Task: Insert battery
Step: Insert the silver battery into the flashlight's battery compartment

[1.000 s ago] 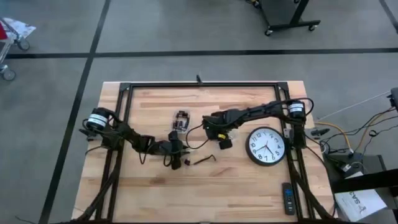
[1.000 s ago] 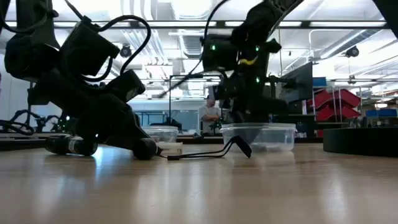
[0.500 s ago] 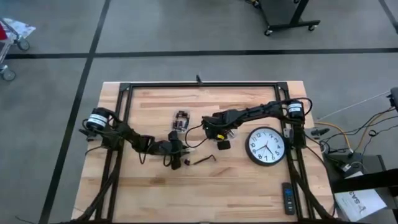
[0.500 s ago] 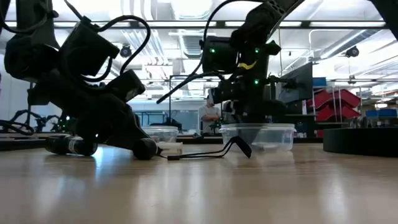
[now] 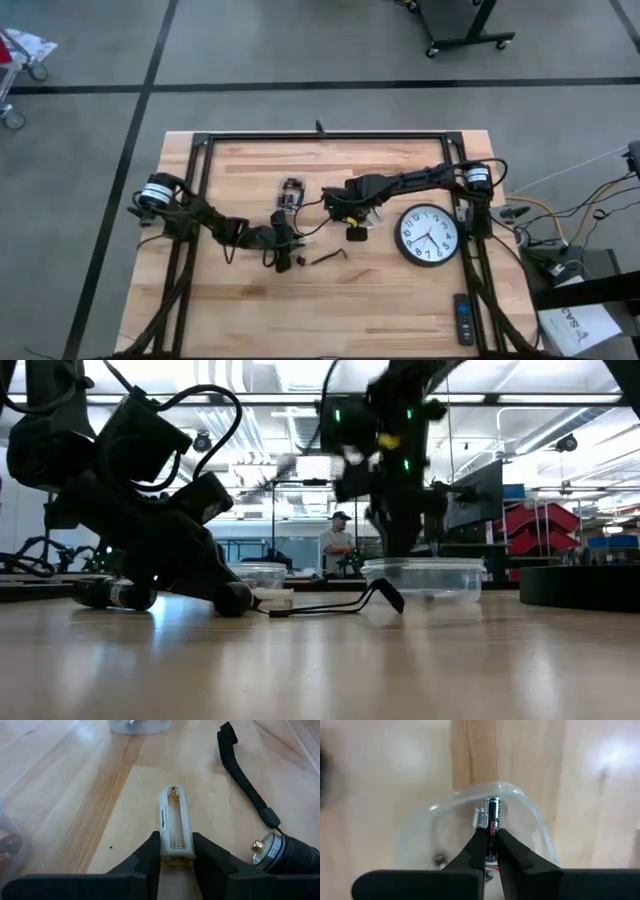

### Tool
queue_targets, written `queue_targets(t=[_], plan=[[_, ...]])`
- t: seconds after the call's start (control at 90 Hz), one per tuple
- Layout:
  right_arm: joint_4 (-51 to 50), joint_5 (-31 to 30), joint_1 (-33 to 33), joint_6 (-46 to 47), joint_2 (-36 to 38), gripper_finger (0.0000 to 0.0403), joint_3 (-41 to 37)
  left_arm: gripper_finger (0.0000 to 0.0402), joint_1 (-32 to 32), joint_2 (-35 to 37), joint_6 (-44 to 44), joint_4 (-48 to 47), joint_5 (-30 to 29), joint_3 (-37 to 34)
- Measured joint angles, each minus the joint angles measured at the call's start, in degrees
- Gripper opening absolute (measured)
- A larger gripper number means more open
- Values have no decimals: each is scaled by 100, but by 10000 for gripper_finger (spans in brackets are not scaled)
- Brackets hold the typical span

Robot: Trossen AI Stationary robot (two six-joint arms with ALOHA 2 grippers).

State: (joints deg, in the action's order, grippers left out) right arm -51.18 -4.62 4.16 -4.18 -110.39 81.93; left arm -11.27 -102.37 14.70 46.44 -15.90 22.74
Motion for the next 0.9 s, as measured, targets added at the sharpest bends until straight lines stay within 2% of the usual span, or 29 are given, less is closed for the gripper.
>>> queue_targets(t=[0.178,0.444,0.722,0.9], plan=[[255,-11,-190,214,33,7,321,92,2,0,0,9,2,0],[1446,362,-422,429,-149,6,306,81,1,0,-11,9,2,0],[2176,802,-541,437,-336,6,285,92,2,0,-22,13,2,0],[2550,877,-555,386,-589,6,286,86,0,0,-22,16,2,0]])
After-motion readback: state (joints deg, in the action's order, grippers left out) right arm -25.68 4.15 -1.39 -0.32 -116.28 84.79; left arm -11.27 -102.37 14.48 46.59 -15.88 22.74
